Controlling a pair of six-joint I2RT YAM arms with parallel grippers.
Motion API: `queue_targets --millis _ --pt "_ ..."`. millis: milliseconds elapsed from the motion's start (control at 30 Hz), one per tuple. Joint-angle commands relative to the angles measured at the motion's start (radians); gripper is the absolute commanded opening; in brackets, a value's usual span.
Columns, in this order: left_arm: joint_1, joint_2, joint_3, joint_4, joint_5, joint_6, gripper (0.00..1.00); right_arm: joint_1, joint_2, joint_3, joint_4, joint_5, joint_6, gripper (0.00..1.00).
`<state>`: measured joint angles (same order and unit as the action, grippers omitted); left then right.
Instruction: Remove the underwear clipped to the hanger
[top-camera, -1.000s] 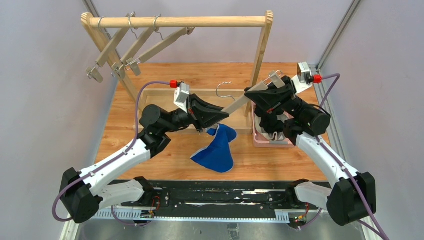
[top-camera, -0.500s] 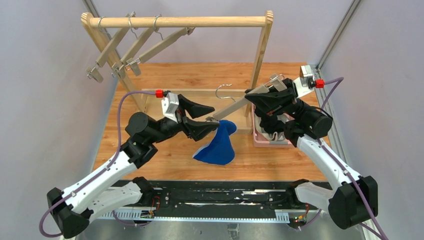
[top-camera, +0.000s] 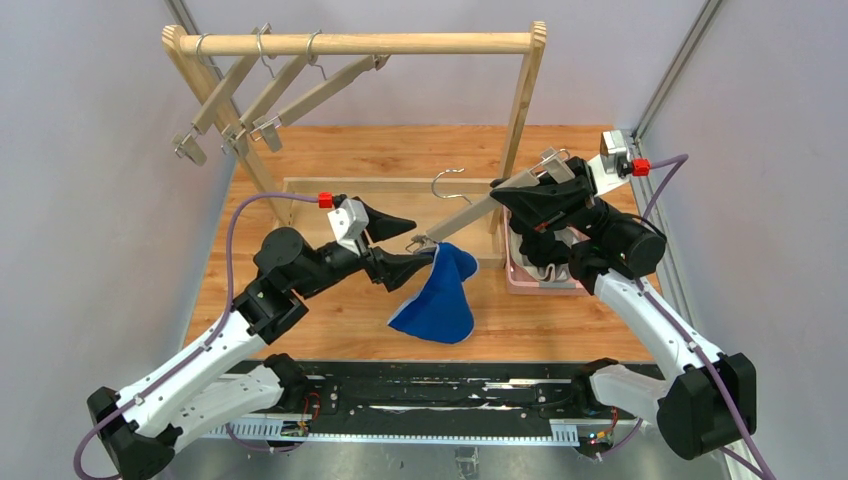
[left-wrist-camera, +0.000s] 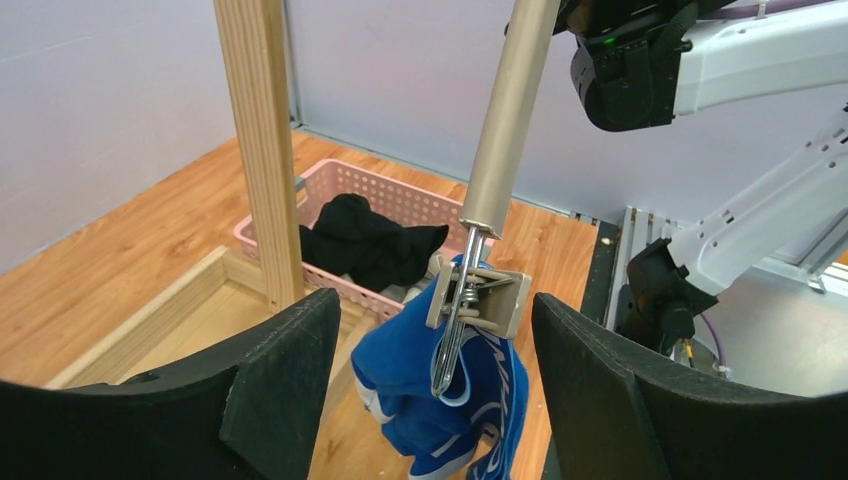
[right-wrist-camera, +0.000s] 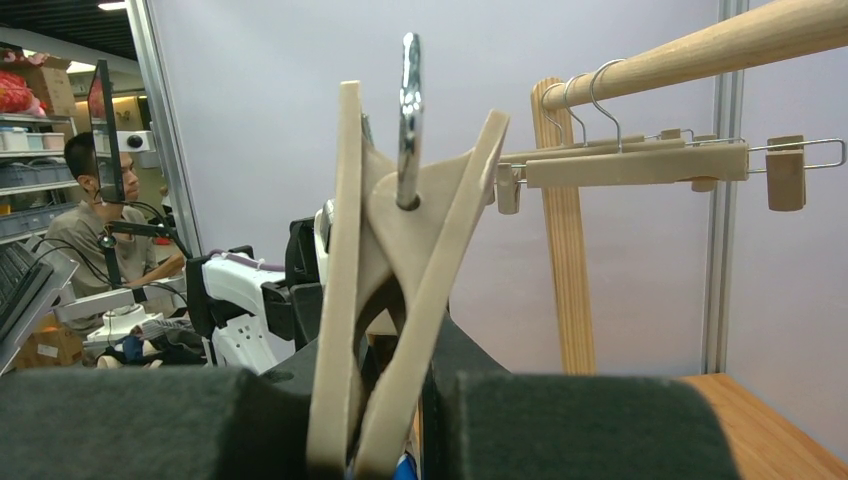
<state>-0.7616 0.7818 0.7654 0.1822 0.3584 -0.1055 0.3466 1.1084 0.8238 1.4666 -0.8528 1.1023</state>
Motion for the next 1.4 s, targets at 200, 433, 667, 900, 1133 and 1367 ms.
queue_targets --millis 200,433,667,900,1133,1367 --pt "-0.005 0.033 -0.023 0.149 0.073 -0.033 0.7 0.011 -0.017 0.007 0.045 0.023 0.012 0.0" --pt "-0.005 0.031 -0.044 0.229 0.083 -0.077 0.25 0.011 -0.012 -0.001 0.042 0.018 0.012 0.01" --pt "-0.005 0.04 -0.043 0.236 0.084 -0.088 0.04 0.011 -0.01 -0.008 0.037 0.019 0.01 0.01" --pt "-0.005 0.022 -0.026 0.249 0.104 -0.084 0.49 0.011 -0.015 -0.009 0.031 0.018 0.007 0.01" --pt "-0.005 0.064 0.048 0.248 0.153 -0.088 0.53 0.011 -0.018 -0.009 0.037 0.011 0.014 0.01" --pt "-0.005 0.16 0.115 0.248 0.199 -0.084 0.5 0.011 -0.028 -0.003 0.038 0.0 0.02 0.01"
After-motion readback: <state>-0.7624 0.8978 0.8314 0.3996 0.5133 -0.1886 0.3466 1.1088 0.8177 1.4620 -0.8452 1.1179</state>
